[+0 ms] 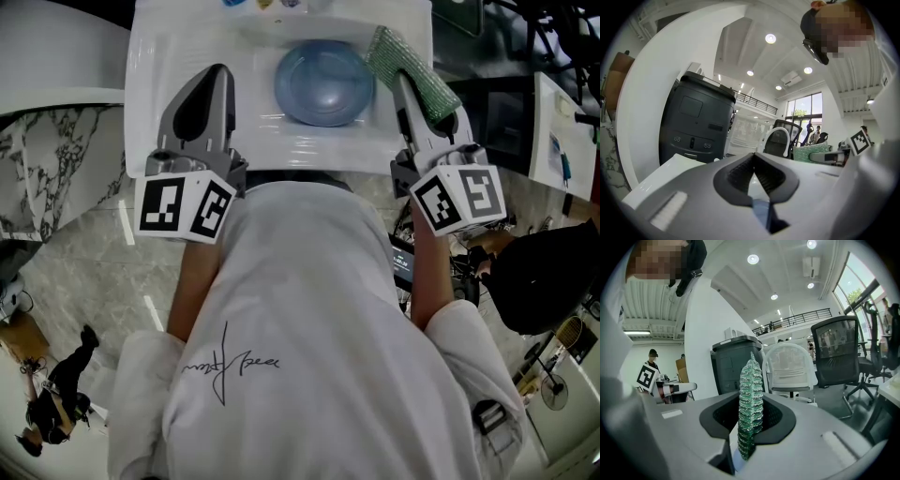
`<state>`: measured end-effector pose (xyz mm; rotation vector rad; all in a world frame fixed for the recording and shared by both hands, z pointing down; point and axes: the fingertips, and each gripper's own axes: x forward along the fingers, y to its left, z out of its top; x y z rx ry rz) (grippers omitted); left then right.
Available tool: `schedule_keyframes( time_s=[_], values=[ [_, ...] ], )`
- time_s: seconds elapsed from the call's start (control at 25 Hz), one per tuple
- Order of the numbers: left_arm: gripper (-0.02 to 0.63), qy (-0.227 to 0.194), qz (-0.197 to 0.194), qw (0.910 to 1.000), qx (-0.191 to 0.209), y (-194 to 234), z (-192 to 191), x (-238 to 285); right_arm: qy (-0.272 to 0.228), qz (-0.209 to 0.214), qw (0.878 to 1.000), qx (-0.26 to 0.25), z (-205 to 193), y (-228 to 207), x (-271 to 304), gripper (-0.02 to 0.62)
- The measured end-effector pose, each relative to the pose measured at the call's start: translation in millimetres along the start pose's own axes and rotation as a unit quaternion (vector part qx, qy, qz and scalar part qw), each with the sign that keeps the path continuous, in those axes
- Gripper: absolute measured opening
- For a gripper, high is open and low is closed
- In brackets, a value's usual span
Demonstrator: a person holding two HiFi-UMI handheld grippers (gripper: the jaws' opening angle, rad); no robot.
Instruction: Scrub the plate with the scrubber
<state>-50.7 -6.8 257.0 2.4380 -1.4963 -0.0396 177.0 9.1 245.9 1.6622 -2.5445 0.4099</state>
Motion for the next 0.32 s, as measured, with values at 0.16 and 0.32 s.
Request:
schedule_keyframes(
  time_s=[0.16,0.32],
  values=[
    [0.055,0.003,0.003,1.0,-0.001,2.0,-1.5,-0.7,0.001,-0.003,1.0,0.0,-1.2,-0.9,-0.3,0.067],
    [0.055,0.005,0.004,1.0,-0.002,3.5,-2.5,-1.3,0.0,-0.006,1.0,0.001,-1.0,-2.2,-0.5,0.067]
  ],
)
